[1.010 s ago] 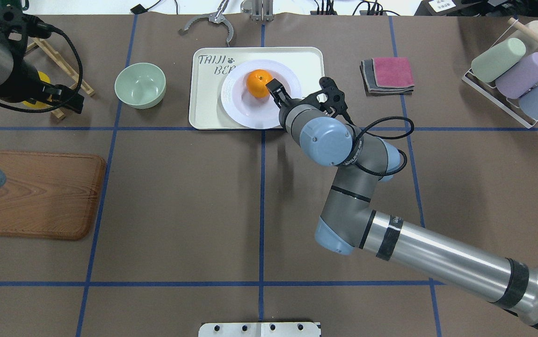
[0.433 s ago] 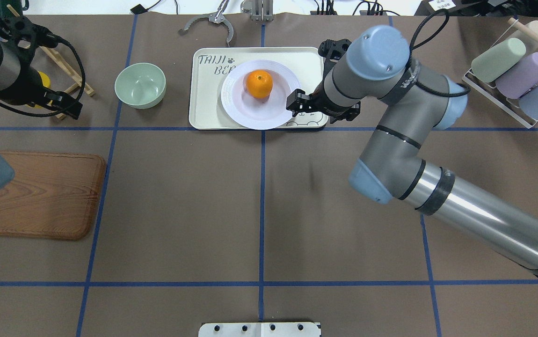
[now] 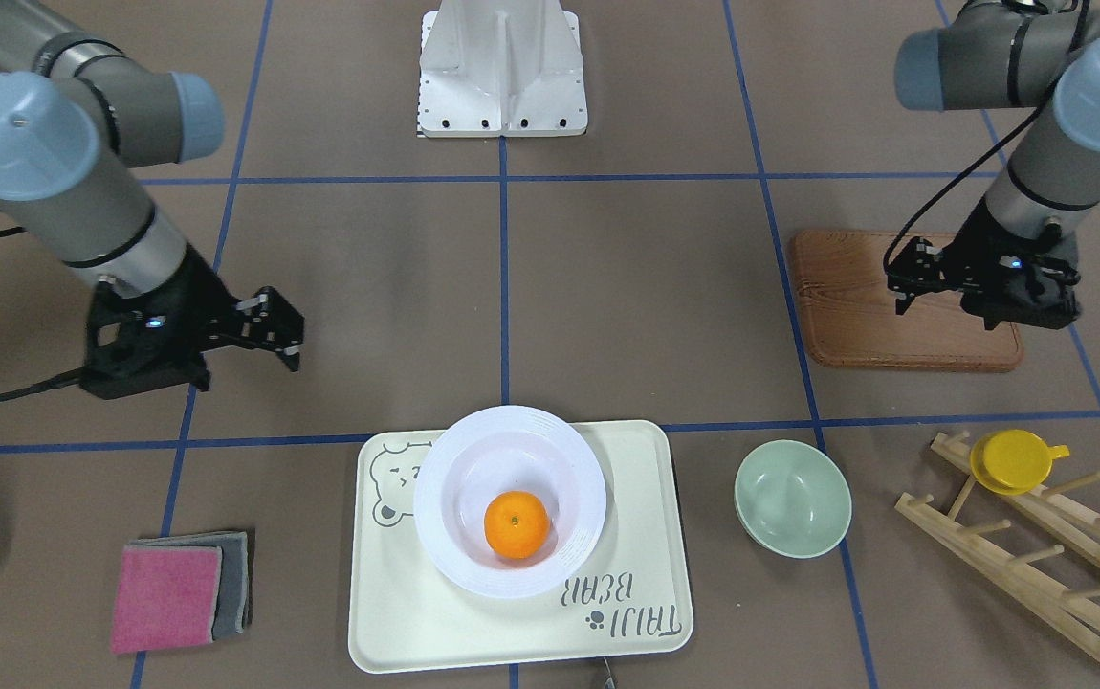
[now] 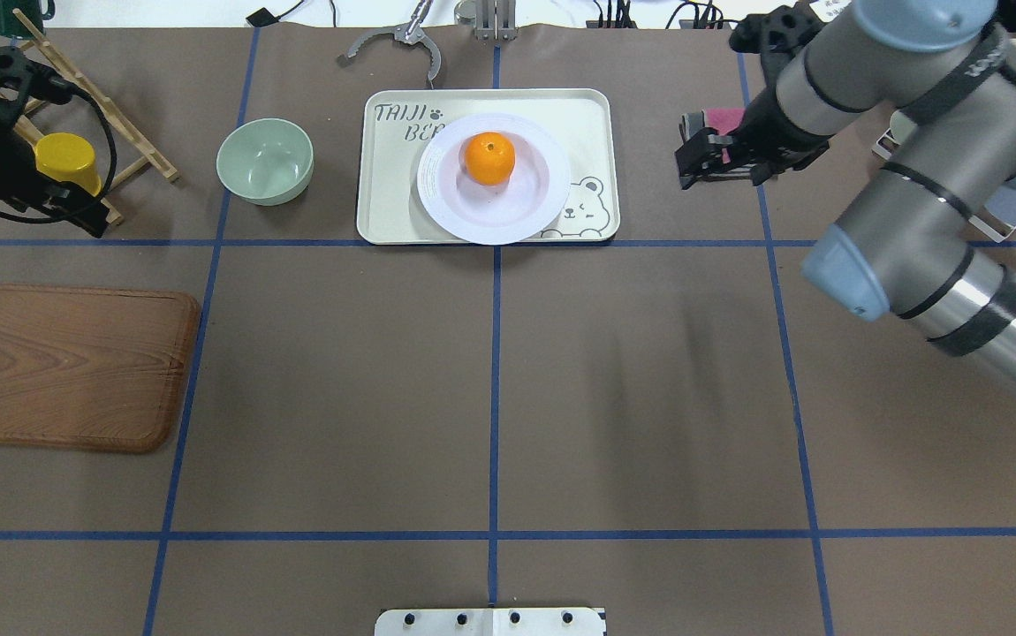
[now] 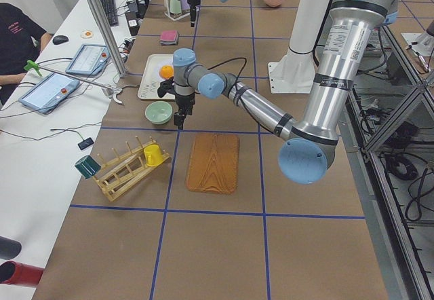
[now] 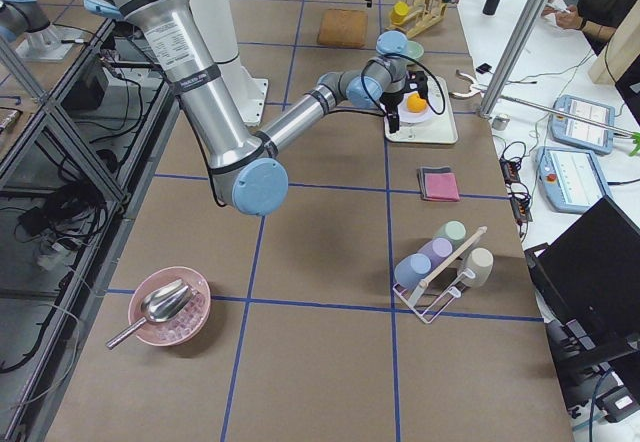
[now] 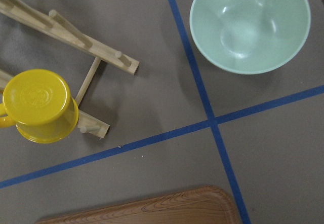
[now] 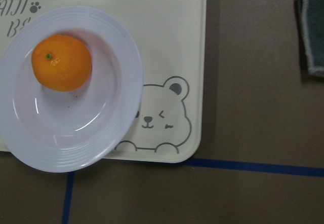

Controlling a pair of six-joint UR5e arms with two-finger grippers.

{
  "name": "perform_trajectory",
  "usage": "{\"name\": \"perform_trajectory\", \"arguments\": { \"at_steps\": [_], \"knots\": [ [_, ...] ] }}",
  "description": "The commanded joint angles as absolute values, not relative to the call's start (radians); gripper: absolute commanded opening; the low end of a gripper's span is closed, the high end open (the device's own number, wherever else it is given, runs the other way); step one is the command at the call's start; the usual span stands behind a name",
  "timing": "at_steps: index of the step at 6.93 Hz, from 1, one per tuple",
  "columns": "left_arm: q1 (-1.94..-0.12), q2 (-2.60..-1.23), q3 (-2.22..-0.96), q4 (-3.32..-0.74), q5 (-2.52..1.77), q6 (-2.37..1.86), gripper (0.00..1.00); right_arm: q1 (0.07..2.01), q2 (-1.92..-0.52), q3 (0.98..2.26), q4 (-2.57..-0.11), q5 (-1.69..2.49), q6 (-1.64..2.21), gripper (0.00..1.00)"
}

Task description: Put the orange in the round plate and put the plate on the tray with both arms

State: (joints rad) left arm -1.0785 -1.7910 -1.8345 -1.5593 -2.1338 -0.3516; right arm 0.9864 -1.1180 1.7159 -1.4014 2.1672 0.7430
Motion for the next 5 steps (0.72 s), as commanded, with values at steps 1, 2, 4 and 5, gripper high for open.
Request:
{"name": "perform_trajectory", "arguments": {
  "at_steps": [1, 2, 4, 5],
  "knots": [
    [-1.228, -1.721, -1.729, -1.617, -2.194, -0.148, 0.99, 1.219, -1.219, 1.726, -1.431, 2.212, 0.560, 1.00],
    [-1.288, -1.714, -1.683, -1.617, -2.195, -0.046, 0.99, 1.298, -1.267, 1.730, -1.500, 2.230, 0.472, 1.00],
    [-1.344, -1.669, -1.660, -1.617, -2.288, -0.023, 0.99, 1.434, -1.340, 1.721, -1.725, 2.261, 0.088, 1.00],
    [-1.356, -1.648, -1.660, -1.609, -2.289, -0.025, 0.99, 1.472, -1.377, 1.715, -1.805, 2.261, 0.004, 1.00]
  ]
}}
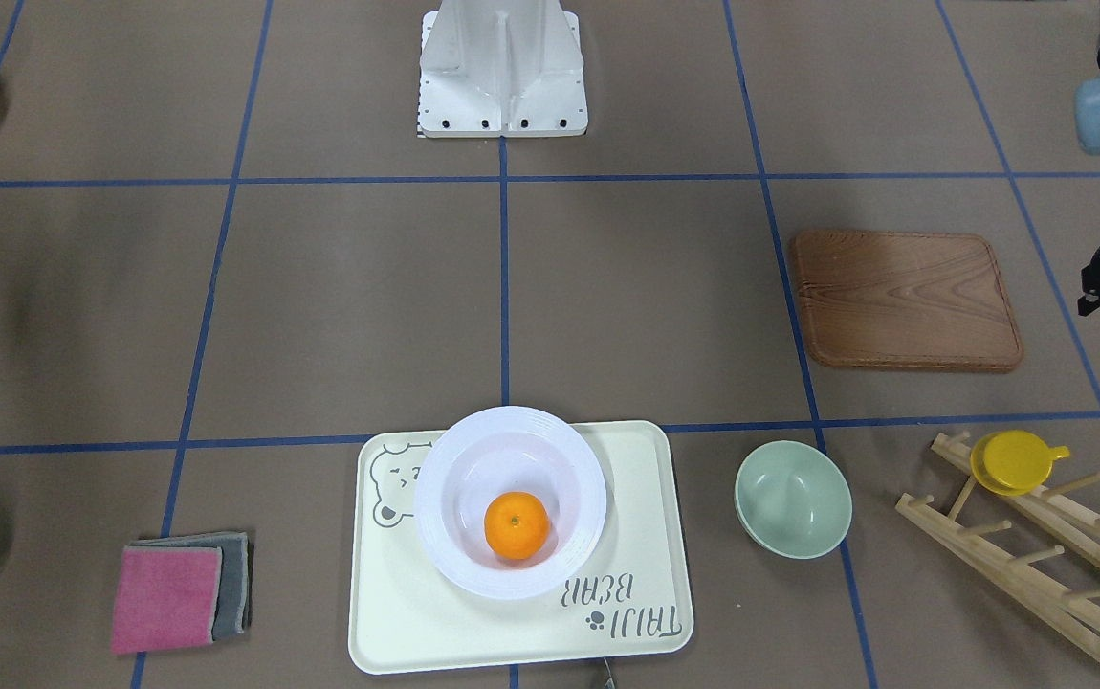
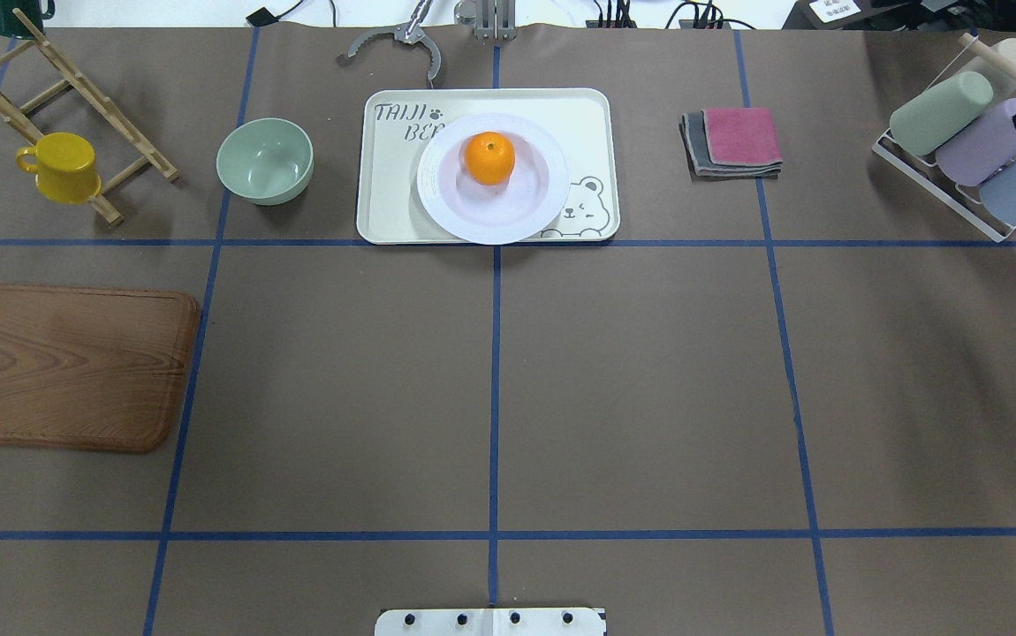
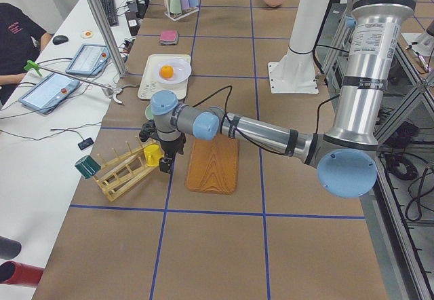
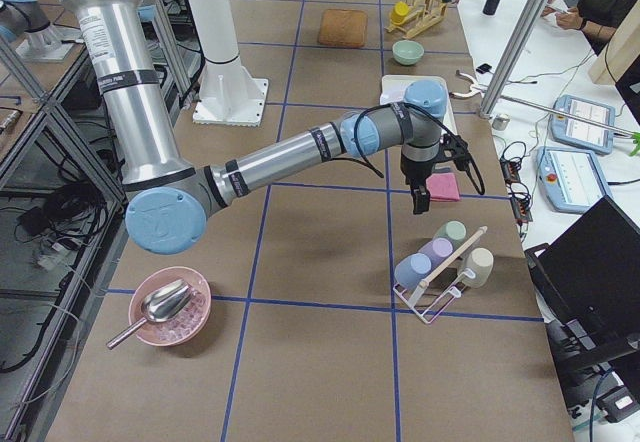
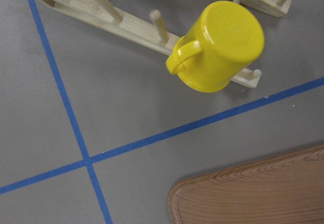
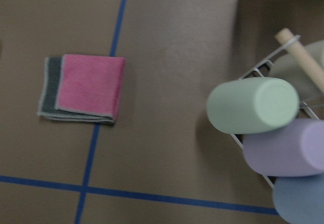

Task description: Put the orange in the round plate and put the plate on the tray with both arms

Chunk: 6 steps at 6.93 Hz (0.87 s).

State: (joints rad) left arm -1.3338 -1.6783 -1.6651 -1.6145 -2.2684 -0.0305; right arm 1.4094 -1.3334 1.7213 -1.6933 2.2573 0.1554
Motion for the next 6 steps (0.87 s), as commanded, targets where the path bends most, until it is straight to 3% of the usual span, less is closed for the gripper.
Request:
{"name": "perform_trajectory", "arguments": {
  "at_steps": [1, 3, 6],
  "knots": [
    [-1.359, -1.629, -1.658, -1.608, -2.290, -0.037, 0.99, 1.473, -1.505, 1.713, -1.783, 2.261, 0.009, 1.00],
    [-1.373, -1.612, -1.658, -1.608, -2.295, -0.040, 0.99, 1.476, -1.581, 1.721, -1.709, 2.261, 0.017, 1.00],
    [-1.373, -1.600, -1.660, -1.617, -2.298, -0.040, 0.99, 1.476, -1.577, 1.726, -1.707, 2.263, 0.015, 1.00]
  ]
}}
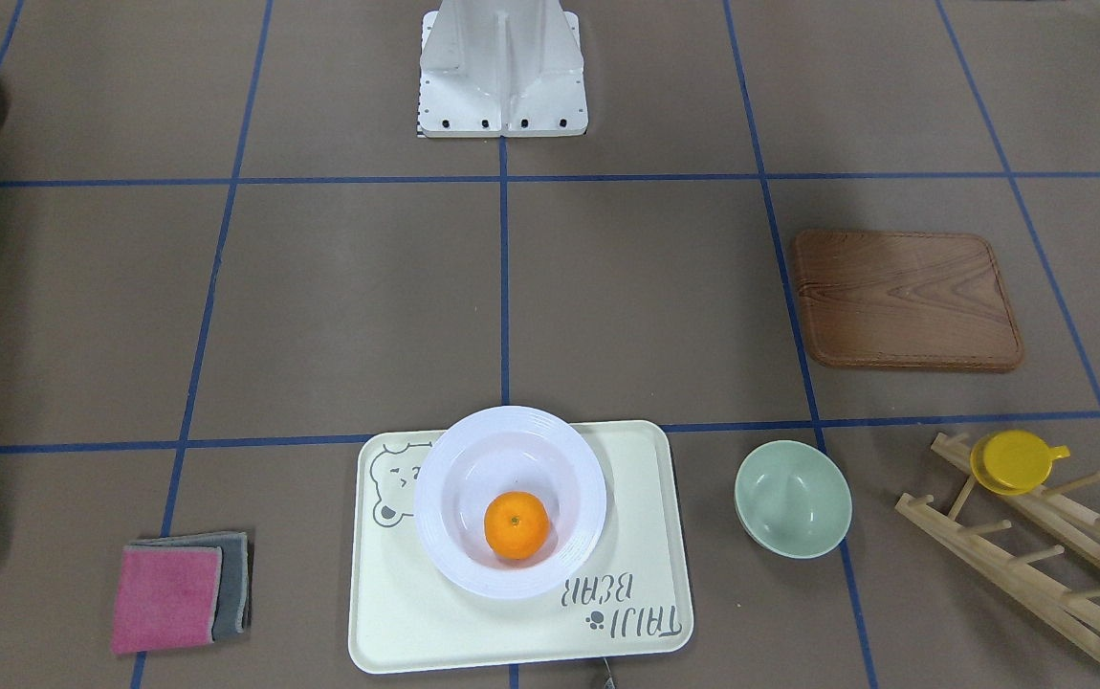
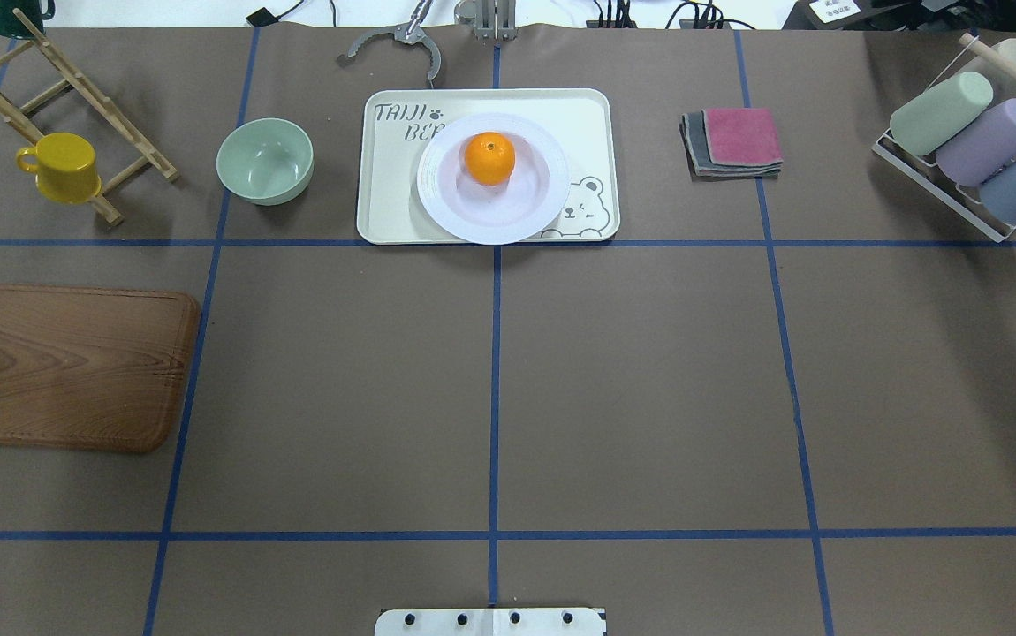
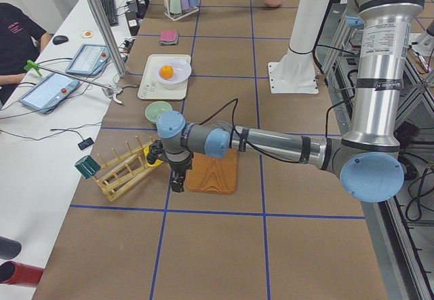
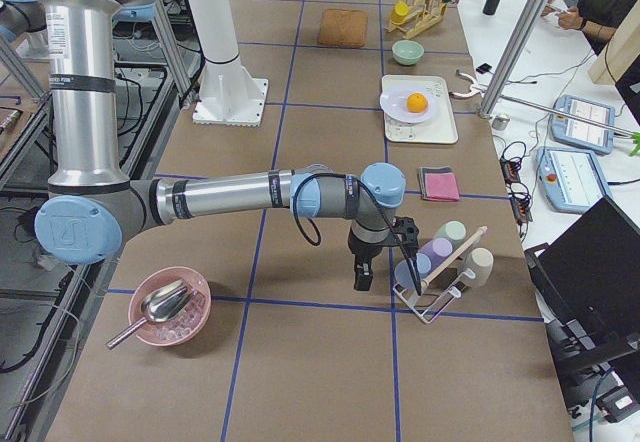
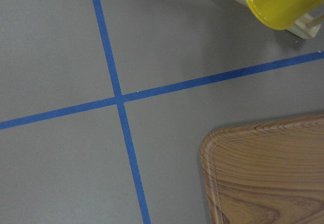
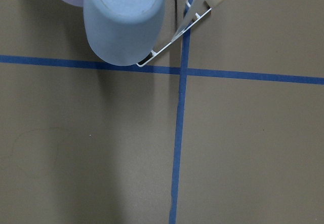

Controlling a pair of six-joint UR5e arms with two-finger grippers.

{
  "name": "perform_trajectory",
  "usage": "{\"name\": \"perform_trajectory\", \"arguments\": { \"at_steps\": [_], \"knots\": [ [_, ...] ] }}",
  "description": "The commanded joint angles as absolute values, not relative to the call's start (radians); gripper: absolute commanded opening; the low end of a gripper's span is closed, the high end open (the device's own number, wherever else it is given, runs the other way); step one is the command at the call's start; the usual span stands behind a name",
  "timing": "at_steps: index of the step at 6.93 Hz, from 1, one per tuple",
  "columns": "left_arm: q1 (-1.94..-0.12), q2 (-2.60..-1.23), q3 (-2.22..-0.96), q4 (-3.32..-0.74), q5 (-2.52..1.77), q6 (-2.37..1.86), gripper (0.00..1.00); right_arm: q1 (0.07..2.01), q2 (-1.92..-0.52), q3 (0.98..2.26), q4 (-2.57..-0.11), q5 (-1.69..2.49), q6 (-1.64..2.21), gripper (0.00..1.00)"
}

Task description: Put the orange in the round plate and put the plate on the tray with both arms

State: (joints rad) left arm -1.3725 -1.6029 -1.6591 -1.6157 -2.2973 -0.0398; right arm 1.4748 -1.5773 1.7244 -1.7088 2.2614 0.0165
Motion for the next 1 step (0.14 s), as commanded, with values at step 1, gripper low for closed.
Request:
{"name": "perform_trajectory", "arguments": {
  "at_steps": [1],
  "knots": [
    [-1.373, -1.600, -1.663, -1.617, -2.298, -0.040, 0.99, 1.476, -1.583, 1.741, -1.707, 2.263, 0.014, 1.00]
  ]
}}
